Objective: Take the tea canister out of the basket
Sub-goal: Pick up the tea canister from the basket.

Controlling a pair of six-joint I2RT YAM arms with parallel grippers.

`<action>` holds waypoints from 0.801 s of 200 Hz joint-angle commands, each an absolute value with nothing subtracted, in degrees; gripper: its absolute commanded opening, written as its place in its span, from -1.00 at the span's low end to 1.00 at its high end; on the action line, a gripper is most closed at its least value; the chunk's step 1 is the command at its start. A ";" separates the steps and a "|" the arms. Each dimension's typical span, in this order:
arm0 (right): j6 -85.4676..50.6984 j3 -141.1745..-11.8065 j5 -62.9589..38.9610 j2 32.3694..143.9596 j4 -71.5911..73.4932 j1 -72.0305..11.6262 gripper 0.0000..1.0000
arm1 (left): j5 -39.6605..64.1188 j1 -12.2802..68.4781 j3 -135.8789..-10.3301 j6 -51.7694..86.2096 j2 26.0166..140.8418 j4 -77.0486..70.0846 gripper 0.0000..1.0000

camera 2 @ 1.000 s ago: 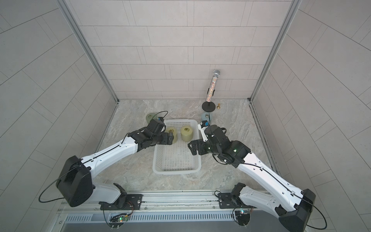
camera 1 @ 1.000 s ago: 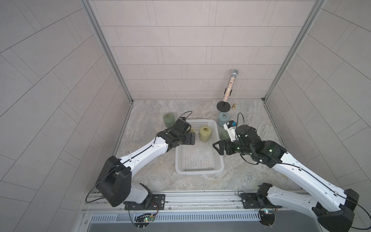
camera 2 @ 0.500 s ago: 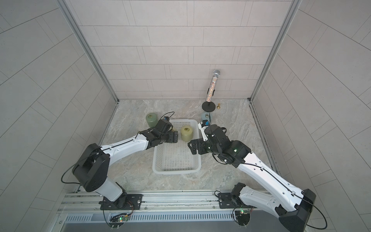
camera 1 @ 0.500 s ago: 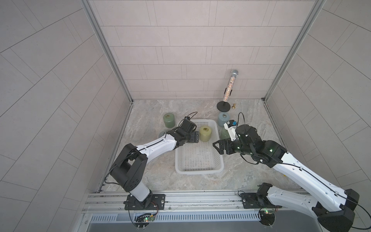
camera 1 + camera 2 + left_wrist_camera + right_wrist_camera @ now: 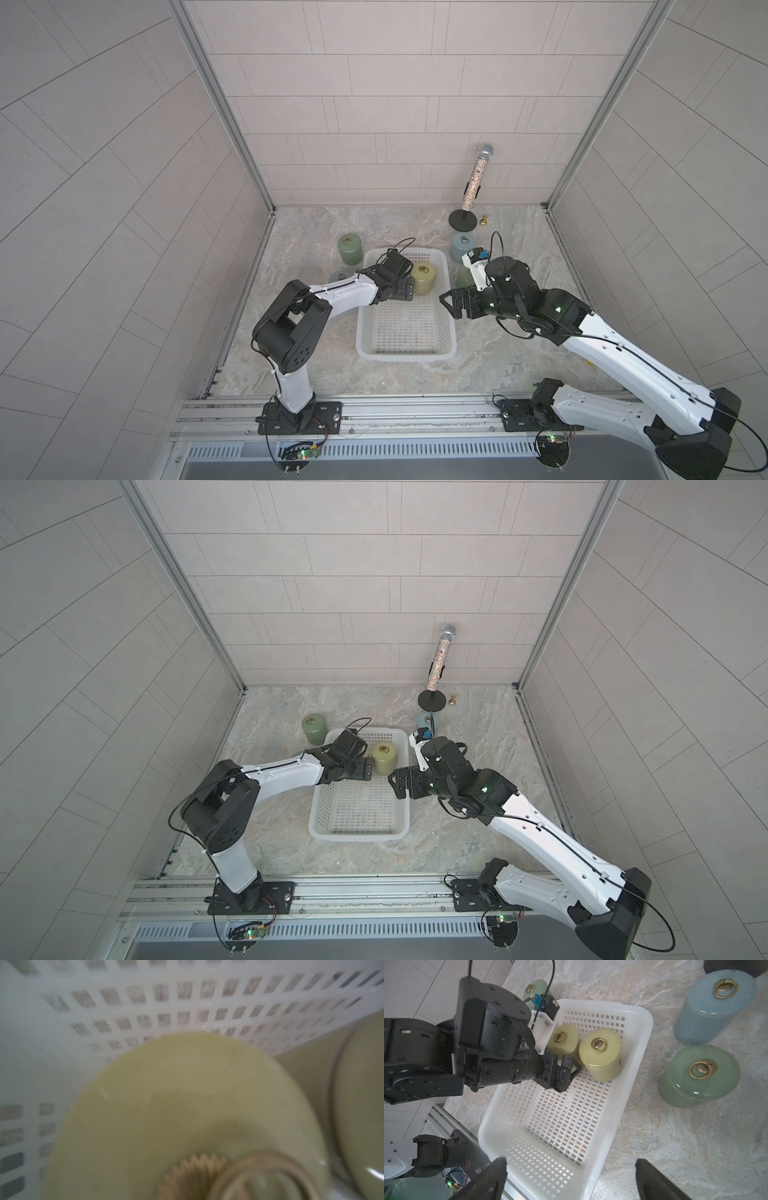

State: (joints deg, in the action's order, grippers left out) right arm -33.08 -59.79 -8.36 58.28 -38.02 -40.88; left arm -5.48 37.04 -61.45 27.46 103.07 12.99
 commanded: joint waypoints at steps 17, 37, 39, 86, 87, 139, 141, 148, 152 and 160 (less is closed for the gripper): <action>-32.70 -61.48 -7.35 58.30 -39.19 -41.13 1.00 | -8.01 36.45 -62.92 27.83 104.04 14.05 0.95; -32.86 -61.52 -7.38 58.36 -39.20 -41.13 1.00 | -9.27 36.46 -62.98 27.80 104.50 12.56 0.95; -32.87 -61.52 -7.43 58.36 -39.20 -41.13 0.99 | -9.37 36.43 -62.90 27.78 104.52 12.35 0.95; -33.05 -61.67 -7.23 58.02 -40.11 -41.13 1.00 | -10.06 36.30 -62.85 27.16 106.69 8.26 0.98; -33.05 -61.69 -7.23 58.01 -40.09 -41.13 1.00 | -10.04 36.30 -62.89 27.16 106.78 8.26 0.97; -33.35 -61.17 -6.85 58.01 -40.46 -41.13 1.00 | -9.77 36.08 -64.39 25.74 109.24 7.13 1.00; -33.39 -61.11 -6.85 58.01 -40.48 -41.13 1.00 | -9.78 36.07 -64.35 25.68 109.31 7.01 1.00; -33.40 -60.99 -6.88 58.01 -40.47 -41.13 1.00 | -9.92 36.11 -64.34 25.51 109.47 6.89 0.99; -33.44 -60.96 -6.86 58.01 -40.50 -41.13 1.00 | -9.95 36.11 -64.34 25.41 109.48 6.94 0.98; -33.55 -60.84 -6.76 57.95 -40.51 -41.13 1.00 | -9.54 36.02 -64.25 24.99 109.28 6.45 0.95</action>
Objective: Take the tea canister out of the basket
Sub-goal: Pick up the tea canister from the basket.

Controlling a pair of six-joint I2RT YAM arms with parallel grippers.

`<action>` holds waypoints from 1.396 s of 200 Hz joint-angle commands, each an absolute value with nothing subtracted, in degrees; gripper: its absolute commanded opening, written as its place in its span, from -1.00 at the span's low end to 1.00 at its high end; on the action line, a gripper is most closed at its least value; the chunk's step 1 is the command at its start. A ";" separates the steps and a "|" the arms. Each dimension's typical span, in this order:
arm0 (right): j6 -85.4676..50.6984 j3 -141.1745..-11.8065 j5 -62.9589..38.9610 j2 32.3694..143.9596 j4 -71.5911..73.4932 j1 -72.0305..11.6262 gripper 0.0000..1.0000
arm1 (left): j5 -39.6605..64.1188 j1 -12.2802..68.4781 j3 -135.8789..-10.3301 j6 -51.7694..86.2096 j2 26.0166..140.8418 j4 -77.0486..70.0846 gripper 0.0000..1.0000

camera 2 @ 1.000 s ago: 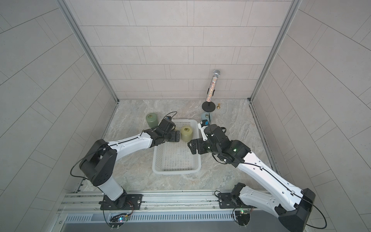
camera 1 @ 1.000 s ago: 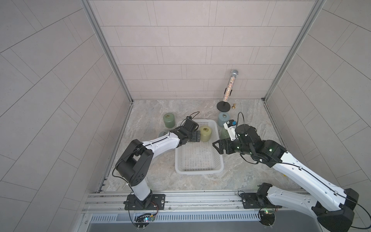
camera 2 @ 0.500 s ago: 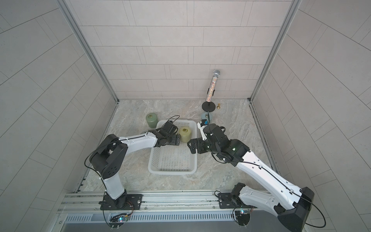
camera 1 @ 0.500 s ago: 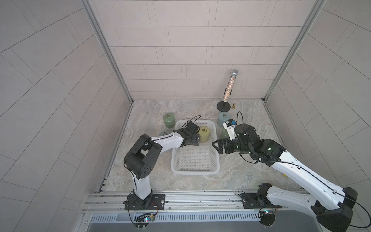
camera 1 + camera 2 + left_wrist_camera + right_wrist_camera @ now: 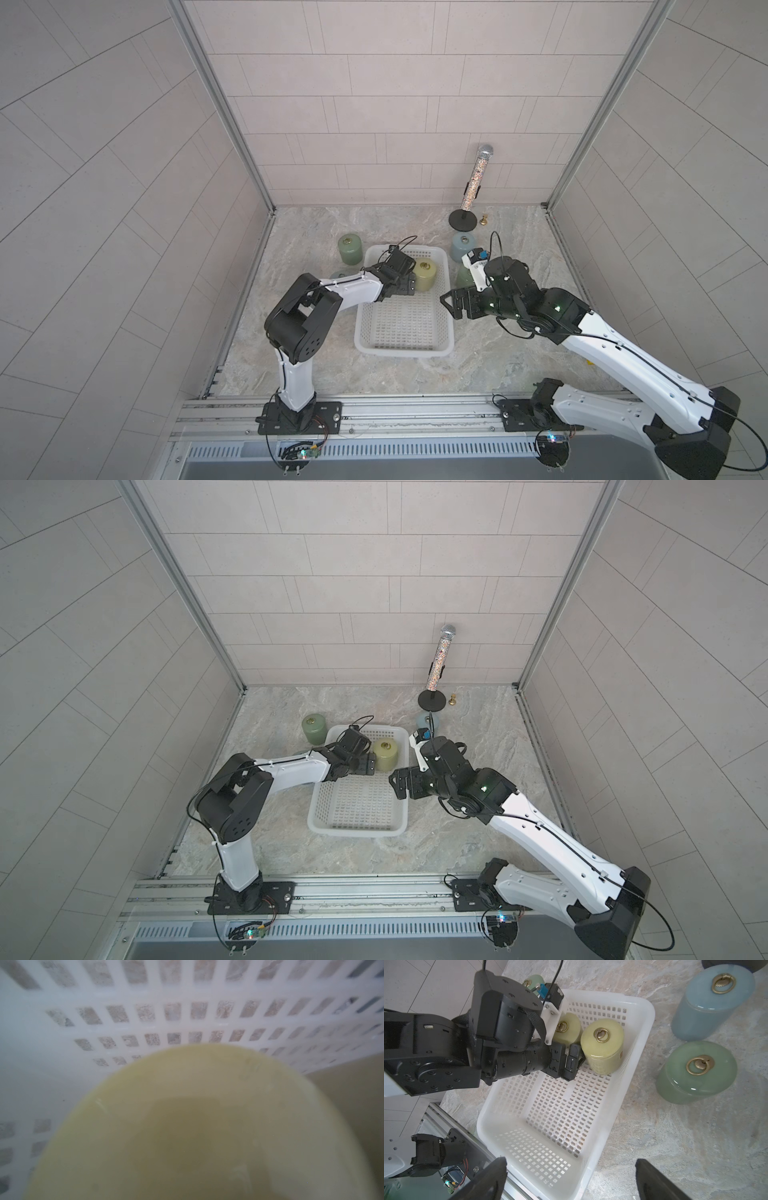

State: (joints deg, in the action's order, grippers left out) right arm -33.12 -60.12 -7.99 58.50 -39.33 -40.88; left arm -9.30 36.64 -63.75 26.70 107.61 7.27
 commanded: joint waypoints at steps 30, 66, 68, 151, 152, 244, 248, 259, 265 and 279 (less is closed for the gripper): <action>-33.73 -60.65 -6.77 58.01 -40.23 -41.13 1.00 | -9.27 35.97 -63.38 24.19 108.33 5.86 0.83; -33.93 -60.47 -7.02 58.03 -39.86 -41.13 1.00 | -11.03 35.90 -61.73 23.03 106.28 4.11 0.89; -33.95 -60.45 -7.03 57.99 -39.89 -41.13 1.00 | -11.08 35.89 -61.68 23.03 106.16 3.97 0.89; -34.35 -60.25 -6.86 57.53 -40.59 -41.13 1.00 | -12.36 35.33 -63.04 23.87 107.01 0.57 0.98; -34.40 -60.27 -6.86 57.55 -40.56 -41.13 1.00 | -12.38 35.33 -63.16 23.89 107.12 0.59 0.97; -34.54 -60.20 -6.86 57.65 -40.61 -41.13 1.00 | -11.51 34.98 -62.61 23.64 107.68 -0.77 0.69; -34.54 -60.16 -6.86 57.66 -40.46 -41.13 1.00 | -11.51 35.01 -62.38 23.64 107.32 -0.79 0.69; -34.46 -60.10 -7.01 57.72 -40.25 -41.13 1.00 | -11.36 34.98 -62.14 23.70 106.19 -0.55 0.69; -34.45 -60.09 -7.07 57.76 -40.14 -41.13 1.00 | -11.59 35.10 -61.98 23.67 105.60 -0.31 0.69; -34.46 -60.05 -7.20 57.91 -39.80 -41.13 1.00 | -11.47 35.11 -61.79 23.73 104.15 0.20 0.69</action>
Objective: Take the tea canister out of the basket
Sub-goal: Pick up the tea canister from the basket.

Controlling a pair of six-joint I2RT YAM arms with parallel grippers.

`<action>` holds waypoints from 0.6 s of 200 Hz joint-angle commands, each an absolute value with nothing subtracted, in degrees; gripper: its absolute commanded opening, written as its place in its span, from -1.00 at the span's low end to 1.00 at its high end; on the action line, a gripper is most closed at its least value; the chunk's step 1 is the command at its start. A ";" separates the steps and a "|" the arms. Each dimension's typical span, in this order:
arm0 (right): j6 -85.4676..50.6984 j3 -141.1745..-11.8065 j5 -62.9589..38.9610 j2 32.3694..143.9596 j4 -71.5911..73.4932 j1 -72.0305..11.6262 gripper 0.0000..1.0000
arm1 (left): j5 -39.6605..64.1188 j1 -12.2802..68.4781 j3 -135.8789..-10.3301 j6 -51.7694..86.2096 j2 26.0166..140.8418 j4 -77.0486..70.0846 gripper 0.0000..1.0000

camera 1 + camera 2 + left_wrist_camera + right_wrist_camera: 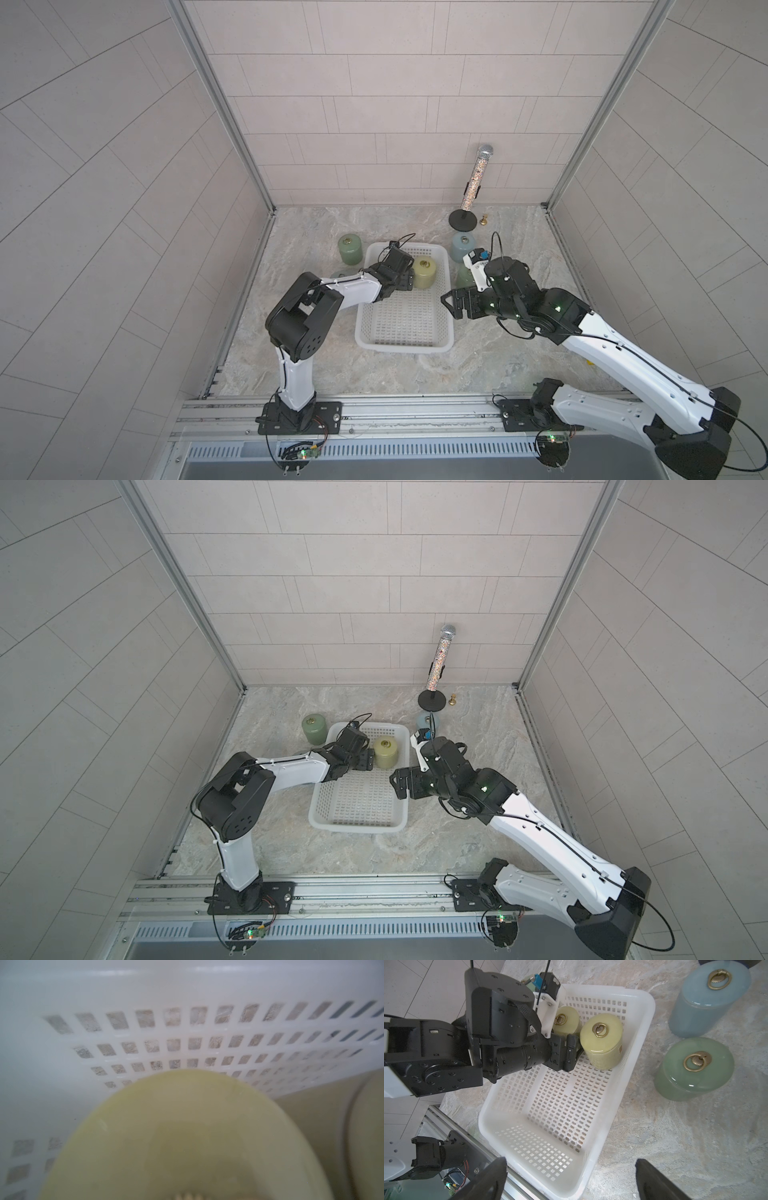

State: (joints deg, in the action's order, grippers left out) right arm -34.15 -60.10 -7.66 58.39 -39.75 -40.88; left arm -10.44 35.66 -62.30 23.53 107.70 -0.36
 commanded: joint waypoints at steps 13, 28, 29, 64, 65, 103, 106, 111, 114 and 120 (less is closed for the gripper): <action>-34.38 -60.12 -7.37 58.03 -39.55 -41.13 1.00 | -11.51 35.24 -61.56 23.77 102.75 1.03 0.69; -34.39 -60.11 -7.62 58.18 -39.11 -41.13 1.00 | -11.07 35.24 -61.26 23.82 101.01 1.64 0.68; -34.38 -60.11 -7.59 58.18 -39.11 -41.13 1.00 | -11.03 35.24 -61.26 23.82 100.91 1.70 0.68; -34.10 -60.11 -7.91 58.36 -38.53 -41.13 1.00 | -10.81 35.49 -61.00 23.95 96.70 4.72 0.68; -34.10 -60.11 -7.91 58.36 -38.56 -41.09 1.00 | -10.85 35.50 -61.00 23.97 96.51 4.82 0.68; -33.36 -60.20 -8.43 58.70 -37.73 -41.13 1.00 | -10.87 35.53 -60.91 25.20 90.43 9.03 0.68; -33.27 -60.24 -8.48 58.78 -37.71 -41.13 1.00 | -10.89 35.57 -60.91 25.29 89.88 9.43 0.68; -33.16 -60.29 -8.57 58.90 -37.66 -41.12 1.00 | -10.90 35.54 -60.91 25.48 88.78 10.06 0.68; -33.06 -60.34 -8.61 58.95 -37.55 -41.13 1.00 | -10.85 35.52 -60.91 25.56 88.17 10.41 0.68; -32.85 -60.44 -8.70 59.06 -37.44 -41.13 1.00 | -11.05 35.53 -60.98 25.72 86.91 11.25 0.68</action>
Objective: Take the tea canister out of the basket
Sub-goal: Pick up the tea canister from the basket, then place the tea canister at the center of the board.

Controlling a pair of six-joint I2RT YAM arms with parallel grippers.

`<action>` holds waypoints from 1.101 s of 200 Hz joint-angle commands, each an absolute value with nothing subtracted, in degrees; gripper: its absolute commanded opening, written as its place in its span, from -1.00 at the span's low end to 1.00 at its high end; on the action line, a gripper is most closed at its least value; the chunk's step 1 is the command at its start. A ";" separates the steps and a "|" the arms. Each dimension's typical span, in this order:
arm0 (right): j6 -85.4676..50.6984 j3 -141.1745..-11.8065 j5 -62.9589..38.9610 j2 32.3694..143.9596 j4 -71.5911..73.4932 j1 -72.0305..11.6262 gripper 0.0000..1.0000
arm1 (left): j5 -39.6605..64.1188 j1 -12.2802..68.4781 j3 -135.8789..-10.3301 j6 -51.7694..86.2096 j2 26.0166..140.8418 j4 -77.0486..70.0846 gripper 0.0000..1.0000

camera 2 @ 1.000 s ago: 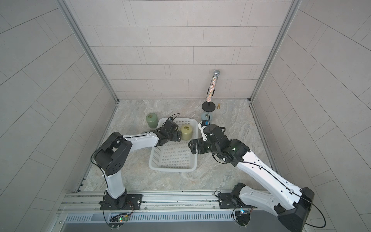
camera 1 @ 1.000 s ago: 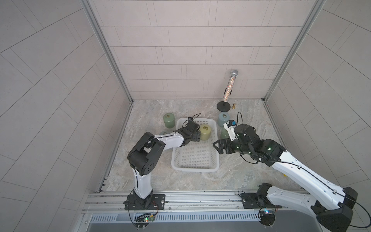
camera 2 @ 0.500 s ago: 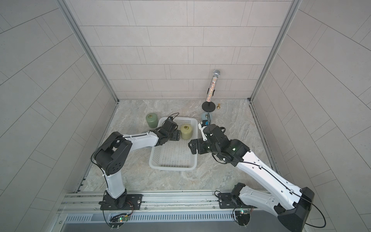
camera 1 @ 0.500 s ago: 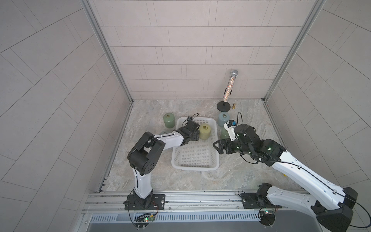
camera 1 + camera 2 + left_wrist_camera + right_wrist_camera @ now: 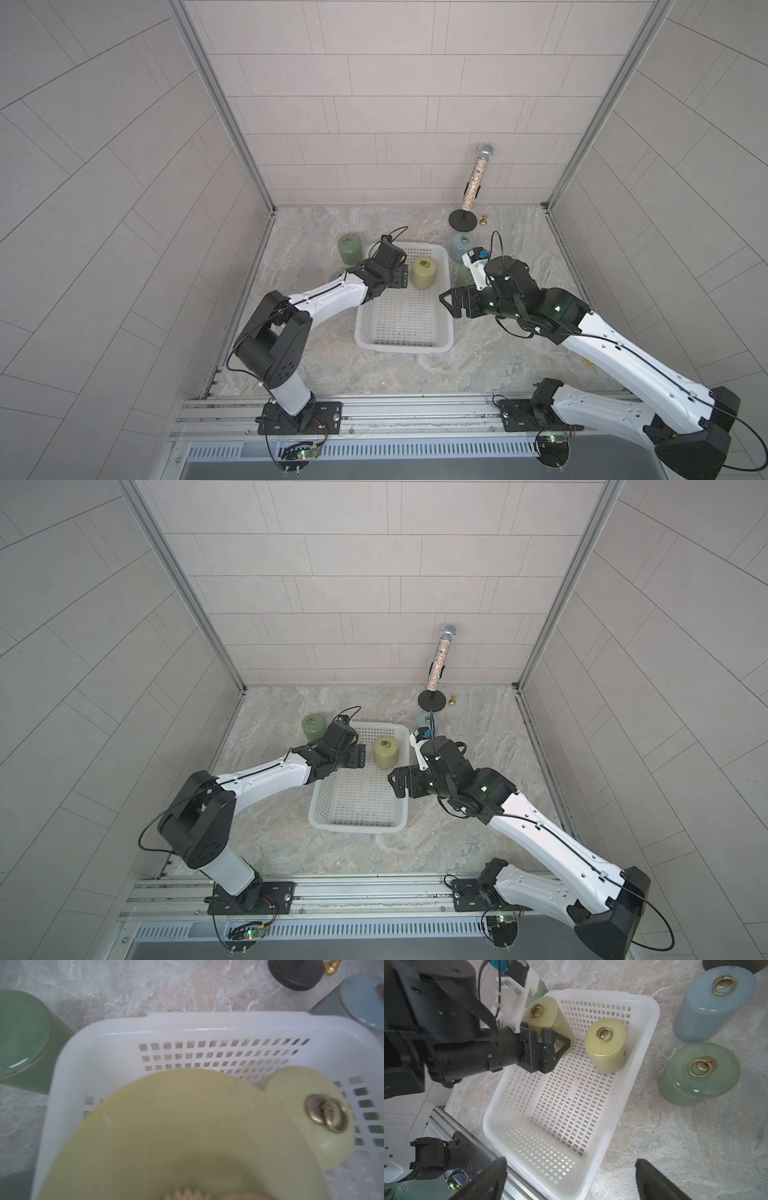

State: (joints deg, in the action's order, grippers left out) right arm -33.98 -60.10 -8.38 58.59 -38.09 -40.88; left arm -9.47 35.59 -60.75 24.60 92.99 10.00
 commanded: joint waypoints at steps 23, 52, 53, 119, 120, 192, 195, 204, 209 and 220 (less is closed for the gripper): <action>-32.27 -60.64 -9.60 59.72 -36.36 -41.22 1.00 | -12.37 35.51 -61.17 26.19 82.12 15.12 0.68; -31.53 -61.44 -10.87 61.32 -34.93 -41.78 1.00 | -14.91 35.53 -59.64 26.54 74.93 19.76 0.68; -31.50 -61.44 -10.89 61.42 -34.91 -41.81 1.00 | -15.06 35.52 -59.53 26.54 74.64 19.86 0.68; -30.94 -62.91 -12.87 66.80 -30.77 -44.97 1.00 | -22.13 35.58 -49.16 28.14 53.90 27.53 0.69; -30.89 -63.01 -12.90 66.93 -30.77 -45.03 1.00 | -22.18 35.59 -49.01 28.18 53.58 27.70 0.69; -29.54 -66.37 -14.06 71.17 -31.36 -46.80 1.00 | -23.64 35.52 -35.18 35.07 39.72 31.43 0.70; -29.47 -66.42 -14.00 71.23 -31.45 -46.87 1.00 | -23.50 35.60 -34.60 35.39 39.53 31.13 0.69; -29.36 -66.59 -14.02 71.29 -31.63 -46.93 1.00 | -23.46 35.62 -32.99 36.21 39.07 30.26 0.70; -29.31 -66.65 -14.04 71.40 -31.84 -46.93 1.00 | -23.35 35.60 -32.23 36.50 38.98 29.76 0.70; -29.27 -66.75 -14.14 71.52 -32.13 -46.93 1.00 | -23.14 35.52 -30.67 37.02 39.19 28.40 0.70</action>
State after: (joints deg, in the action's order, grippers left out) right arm -30.30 -65.36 -14.02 71.46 -30.92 -46.61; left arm -21.54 35.59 -32.27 34.22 40.29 33.91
